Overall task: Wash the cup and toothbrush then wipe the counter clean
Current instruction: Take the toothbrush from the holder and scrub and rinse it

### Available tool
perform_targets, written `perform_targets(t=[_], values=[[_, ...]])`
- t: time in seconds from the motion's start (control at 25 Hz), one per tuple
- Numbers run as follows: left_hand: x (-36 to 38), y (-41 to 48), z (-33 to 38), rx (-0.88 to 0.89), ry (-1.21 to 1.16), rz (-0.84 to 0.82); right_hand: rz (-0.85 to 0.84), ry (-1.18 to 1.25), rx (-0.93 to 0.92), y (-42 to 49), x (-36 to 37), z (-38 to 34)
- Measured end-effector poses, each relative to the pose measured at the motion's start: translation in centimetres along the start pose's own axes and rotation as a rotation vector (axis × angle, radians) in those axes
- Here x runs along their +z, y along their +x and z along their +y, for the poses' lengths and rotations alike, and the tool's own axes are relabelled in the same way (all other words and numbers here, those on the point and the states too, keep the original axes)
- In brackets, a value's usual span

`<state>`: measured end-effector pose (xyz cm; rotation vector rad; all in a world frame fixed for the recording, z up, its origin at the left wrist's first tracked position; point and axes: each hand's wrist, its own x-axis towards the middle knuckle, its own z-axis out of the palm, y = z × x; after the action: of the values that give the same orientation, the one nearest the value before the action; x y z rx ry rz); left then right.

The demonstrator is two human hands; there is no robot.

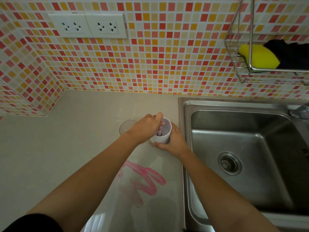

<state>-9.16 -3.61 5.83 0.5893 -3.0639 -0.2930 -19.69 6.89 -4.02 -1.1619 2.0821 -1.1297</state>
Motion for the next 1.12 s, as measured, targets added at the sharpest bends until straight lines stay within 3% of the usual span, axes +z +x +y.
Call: perform_targets(t=[0.2,0.36,0.48,0.64,0.72,0.84,0.92,1.0,1.12], values=[[-2.8,0.0,0.8,-0.127,-0.198,0.028,-0.021,-0.005,0.014,-0.2,-0.2,0.0],[-6.5,0.1,2.0,-0.189,-0.373,0.238,-0.144,-0.202,0.103,-1.1,-2.4,0.6],[-6.6,0.6,5.4,-0.26,-0.655,0.32,0.155,-0.305,-0.019,-2.7,-7.0,1.4],[-4.1,2.5,11.6,-0.316,-0.81,0.275,0.632,-0.16,-0.17,-5.1,-15.3,0.8],[-2.9,3.5,14.0,-0.333,-0.857,0.239,0.759,-0.131,-0.297,-6.0,-20.1,-1.0],[-1.6,4.8,16.4,-0.325,-0.865,0.238,0.942,-0.29,-0.553,-5.8,-26.1,-4.3],[-1.3,5.6,17.3,-0.302,-0.867,0.264,1.006,-0.378,-0.579,-3.9,-29.4,-6.8],[-1.4,5.6,17.6,-0.296,-0.868,0.277,0.885,-0.453,-0.39,-0.6,-31.6,-9.1],[-2.1,5.1,18.0,-0.301,-0.852,0.309,0.32,-0.602,0.072,4.4,-33.1,-11.4]])
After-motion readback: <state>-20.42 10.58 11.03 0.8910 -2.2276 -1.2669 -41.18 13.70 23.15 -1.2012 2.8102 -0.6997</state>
